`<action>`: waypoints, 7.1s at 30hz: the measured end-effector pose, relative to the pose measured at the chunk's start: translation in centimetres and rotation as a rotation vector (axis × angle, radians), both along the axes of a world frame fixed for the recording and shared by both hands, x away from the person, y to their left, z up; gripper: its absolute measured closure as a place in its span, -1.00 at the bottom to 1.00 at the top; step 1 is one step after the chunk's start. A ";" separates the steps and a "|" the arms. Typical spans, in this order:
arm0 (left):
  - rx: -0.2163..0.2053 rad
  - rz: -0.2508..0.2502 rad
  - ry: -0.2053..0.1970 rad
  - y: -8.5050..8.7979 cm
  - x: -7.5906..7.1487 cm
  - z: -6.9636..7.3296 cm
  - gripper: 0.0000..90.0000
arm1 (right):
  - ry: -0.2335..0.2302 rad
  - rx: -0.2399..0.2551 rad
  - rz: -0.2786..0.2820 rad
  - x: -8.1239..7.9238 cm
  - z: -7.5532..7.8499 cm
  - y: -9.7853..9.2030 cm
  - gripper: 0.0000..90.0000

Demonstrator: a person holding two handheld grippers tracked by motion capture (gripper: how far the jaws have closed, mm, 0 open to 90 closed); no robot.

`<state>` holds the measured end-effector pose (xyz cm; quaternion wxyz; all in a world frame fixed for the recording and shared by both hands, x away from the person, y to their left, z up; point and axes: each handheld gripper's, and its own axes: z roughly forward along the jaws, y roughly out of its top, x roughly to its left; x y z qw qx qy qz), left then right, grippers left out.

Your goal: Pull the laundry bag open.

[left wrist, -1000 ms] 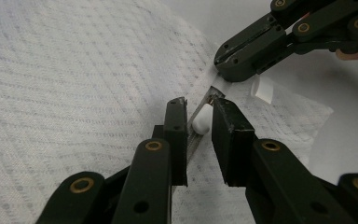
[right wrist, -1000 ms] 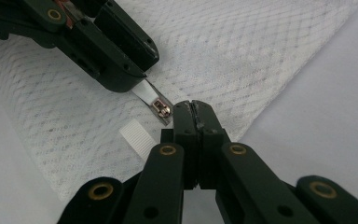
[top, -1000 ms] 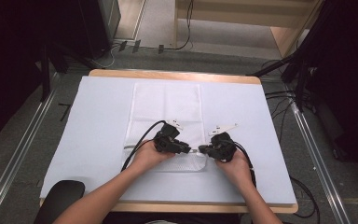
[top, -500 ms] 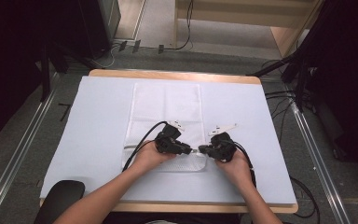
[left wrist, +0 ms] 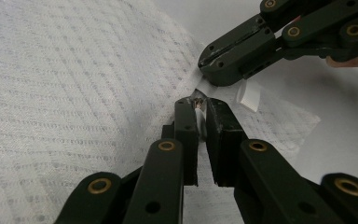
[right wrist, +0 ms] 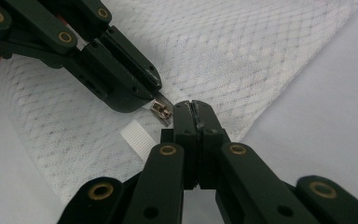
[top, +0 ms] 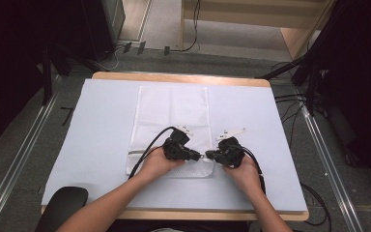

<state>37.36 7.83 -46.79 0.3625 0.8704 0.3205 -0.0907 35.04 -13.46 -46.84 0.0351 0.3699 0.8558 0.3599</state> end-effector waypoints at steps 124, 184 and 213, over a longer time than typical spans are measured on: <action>0.008 0.182 0.158 14.3 0.1 4.3 0.96 | -0.005 -0.001 0.154 1.0 -0.1 -0.1 1.00; 0.034 0.292 0.200 21.3 -0.5 4.1 0.96 | 0.009 0.000 0.164 1.2 0.0 0.0 1.00; 0.068 0.351 0.131 23.2 -1.4 3.4 0.79 | 0.038 0.002 0.166 1.4 0.1 0.2 0.93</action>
